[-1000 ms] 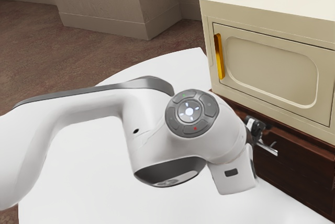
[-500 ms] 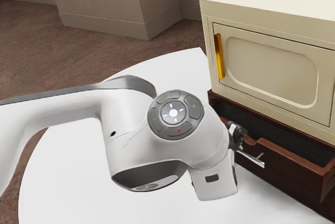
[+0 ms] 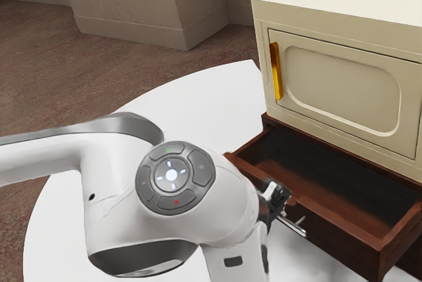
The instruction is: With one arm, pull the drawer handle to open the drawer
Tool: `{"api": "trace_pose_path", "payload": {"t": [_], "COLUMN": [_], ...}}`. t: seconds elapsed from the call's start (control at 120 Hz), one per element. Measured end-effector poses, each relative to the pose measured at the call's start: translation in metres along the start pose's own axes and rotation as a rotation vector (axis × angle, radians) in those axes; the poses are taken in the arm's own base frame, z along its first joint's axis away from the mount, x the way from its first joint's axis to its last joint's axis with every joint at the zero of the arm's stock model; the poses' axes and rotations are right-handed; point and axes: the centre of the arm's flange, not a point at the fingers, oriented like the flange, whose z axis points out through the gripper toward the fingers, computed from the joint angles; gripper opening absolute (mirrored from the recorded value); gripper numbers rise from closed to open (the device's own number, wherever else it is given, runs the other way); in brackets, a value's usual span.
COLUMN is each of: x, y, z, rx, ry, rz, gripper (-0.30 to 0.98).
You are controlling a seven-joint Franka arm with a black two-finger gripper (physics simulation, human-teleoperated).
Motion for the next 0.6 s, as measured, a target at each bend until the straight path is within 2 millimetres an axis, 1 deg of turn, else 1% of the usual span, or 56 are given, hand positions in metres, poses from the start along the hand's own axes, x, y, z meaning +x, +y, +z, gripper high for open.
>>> {"api": "trace_pose_path", "payload": {"t": [0.1, 0.233, 0.35, 0.467, 0.6], "x": [0.001, -0.007, -0.012, -0.01, -0.008], "y": [0.007, 0.02, 0.028, 0.035, 0.041], "z": [-0.006, -0.014, -0.016, -0.017, -0.023], "rx": [-0.017, -0.033, -0.051, -0.097, -0.139], "ry": [-0.004, -0.011, -0.018, -0.025, -0.042], "rz": [0.002, -0.011, -0.017, -0.017, -0.011], "gripper": [0.65, 0.67, 0.68, 0.69, 0.69]}}
